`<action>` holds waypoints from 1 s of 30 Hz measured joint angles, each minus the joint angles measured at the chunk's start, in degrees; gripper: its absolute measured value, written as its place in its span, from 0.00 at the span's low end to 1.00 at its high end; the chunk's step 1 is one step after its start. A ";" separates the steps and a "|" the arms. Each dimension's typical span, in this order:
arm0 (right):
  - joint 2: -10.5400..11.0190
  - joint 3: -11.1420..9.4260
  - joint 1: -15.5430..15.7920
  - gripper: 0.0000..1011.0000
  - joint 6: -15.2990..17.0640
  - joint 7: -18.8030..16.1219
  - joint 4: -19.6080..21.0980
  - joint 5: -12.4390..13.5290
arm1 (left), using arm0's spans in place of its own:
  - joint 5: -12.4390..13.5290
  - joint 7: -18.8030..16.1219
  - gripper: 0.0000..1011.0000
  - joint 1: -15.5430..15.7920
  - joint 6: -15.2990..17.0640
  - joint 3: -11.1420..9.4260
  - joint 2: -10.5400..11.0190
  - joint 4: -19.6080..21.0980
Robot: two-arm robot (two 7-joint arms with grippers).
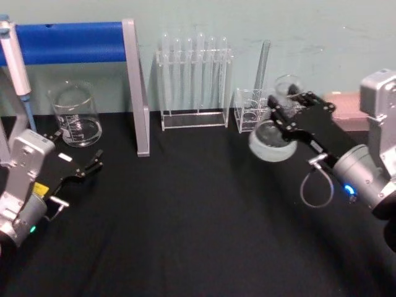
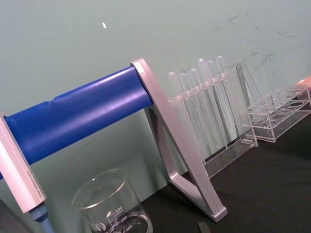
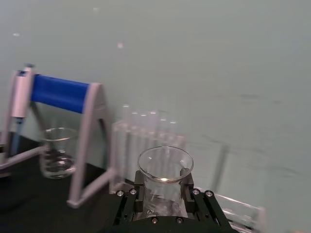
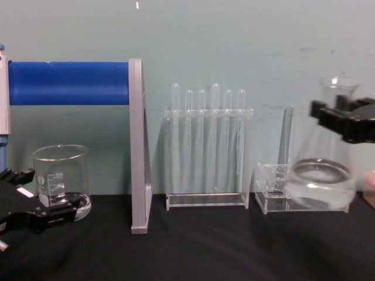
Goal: Grasp the erlenmeyer flask with one hand, shake it three times, then place it back.
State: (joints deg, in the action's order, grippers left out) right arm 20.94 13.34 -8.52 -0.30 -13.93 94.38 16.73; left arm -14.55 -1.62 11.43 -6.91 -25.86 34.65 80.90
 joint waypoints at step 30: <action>-0.08 12.29 -7.04 0.45 0.09 -14.85 -3.35 5.85 | 0.00 0.00 0.99 0.00 0.00 0.00 0.00 0.00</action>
State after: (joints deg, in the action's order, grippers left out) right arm 20.86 25.63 -15.55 -0.20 -28.78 91.03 22.58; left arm -14.55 -1.62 11.43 -6.91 -25.86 34.64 80.90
